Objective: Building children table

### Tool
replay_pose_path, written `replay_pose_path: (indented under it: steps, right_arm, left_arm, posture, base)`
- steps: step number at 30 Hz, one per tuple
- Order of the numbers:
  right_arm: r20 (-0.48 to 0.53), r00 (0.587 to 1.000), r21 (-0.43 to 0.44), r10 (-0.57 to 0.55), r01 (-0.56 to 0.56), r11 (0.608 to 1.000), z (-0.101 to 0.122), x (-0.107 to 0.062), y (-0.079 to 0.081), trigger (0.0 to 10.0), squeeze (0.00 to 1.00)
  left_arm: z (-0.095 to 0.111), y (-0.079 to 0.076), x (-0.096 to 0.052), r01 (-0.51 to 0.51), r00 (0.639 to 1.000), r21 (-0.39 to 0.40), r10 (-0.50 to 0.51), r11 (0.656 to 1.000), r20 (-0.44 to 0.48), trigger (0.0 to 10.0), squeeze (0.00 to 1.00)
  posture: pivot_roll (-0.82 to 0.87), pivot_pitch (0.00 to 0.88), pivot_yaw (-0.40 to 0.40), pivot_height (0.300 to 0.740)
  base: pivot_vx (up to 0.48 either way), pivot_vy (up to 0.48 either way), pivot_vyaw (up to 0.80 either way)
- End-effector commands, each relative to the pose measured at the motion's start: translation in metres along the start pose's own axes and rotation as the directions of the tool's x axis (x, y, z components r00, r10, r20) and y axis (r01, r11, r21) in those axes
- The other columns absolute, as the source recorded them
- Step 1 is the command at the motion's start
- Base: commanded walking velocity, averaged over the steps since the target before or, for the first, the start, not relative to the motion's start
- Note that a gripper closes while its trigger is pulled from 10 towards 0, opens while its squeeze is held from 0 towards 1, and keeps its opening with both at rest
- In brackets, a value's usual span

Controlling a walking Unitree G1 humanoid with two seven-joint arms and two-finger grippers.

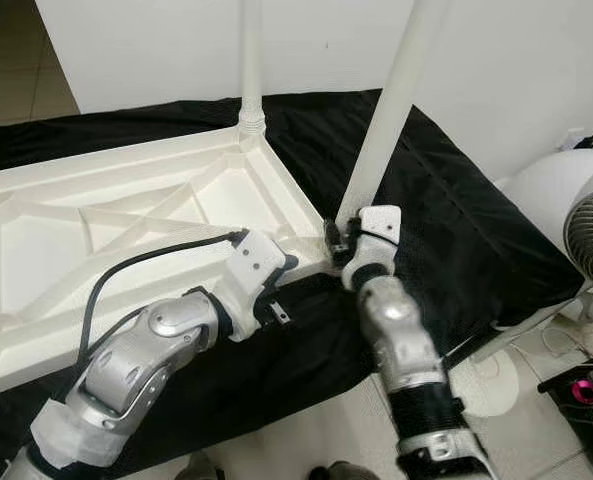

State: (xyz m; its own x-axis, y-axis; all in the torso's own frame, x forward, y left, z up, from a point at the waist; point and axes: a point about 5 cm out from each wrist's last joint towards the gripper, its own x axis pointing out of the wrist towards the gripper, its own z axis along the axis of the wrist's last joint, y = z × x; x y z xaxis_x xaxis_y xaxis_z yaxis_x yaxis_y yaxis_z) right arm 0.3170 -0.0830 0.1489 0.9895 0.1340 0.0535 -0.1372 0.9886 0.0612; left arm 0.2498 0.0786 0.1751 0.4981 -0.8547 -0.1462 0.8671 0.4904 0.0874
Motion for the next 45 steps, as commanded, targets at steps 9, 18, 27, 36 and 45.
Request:
replay_pose_path:
  steps: [9, 18, 27, 36, 45]
  right_arm:
    - [-0.07, 0.997, 0.015, -0.026, 0.027, 1.0, -0.012, -0.011, -0.005, 10.0, 1.0]
    - [0.0, 1.0, -0.019, 0.013, -0.013, 1.0, -0.007, -0.021, -0.018, 10.0, 1.0]
    - [-0.019, 0.985, -0.034, 0.171, -0.171, 0.985, -0.009, -0.018, -0.029, 10.0, 0.0]
    - [-0.043, 0.917, -0.187, 0.397, -0.398, 0.898, -0.003, 0.007, -0.043, 10.0, 0.0]
    - [-0.067, 0.843, -0.211, 0.534, -0.535, 0.818, 0.004, 0.024, -0.039, 10.0, 0.0]
  left_arm:
    - [-0.001, -0.002, 0.0, 0.099, 0.995, 0.001, -0.099, 0.995, -0.016, 10.0, 0.0]
    - [-0.001, -0.002, 0.0, 0.099, 0.995, 0.003, -0.099, 0.995, -0.012, 10.0, 0.0]
    - [-0.001, -0.005, 0.003, 0.102, 0.995, 0.002, -0.102, 0.995, -0.004, 10.0, 0.0]
    - [0.002, 0.003, 0.008, 0.017, 1.0, 0.015, -0.017, 1.0, 0.019, 10.0, 0.0]
    - [0.002, 0.001, 0.009, 0.026, 0.999, 0.015, -0.026, 1.0, 0.019, 10.0, 0.0]
  posture:
    - [-0.07, 0.04, -0.021, 0.74]
    - [-0.08, 0.033, -0.024, 0.74]
    - [-0.08, 0.034, -0.024, 0.74]
    - [-0.08, 0.051, -0.023, 0.74]
    - [-0.07, 0.05, -0.015, 0.74]
  base:
    - [0.0, 0.0, 0.0]
    - [0.0, 0.0, 0.0]
    - [0.0, 0.0, 0.0]
    - [0.0, 0.0, 0.0]
    - [0.0, 0.0, 0.0]
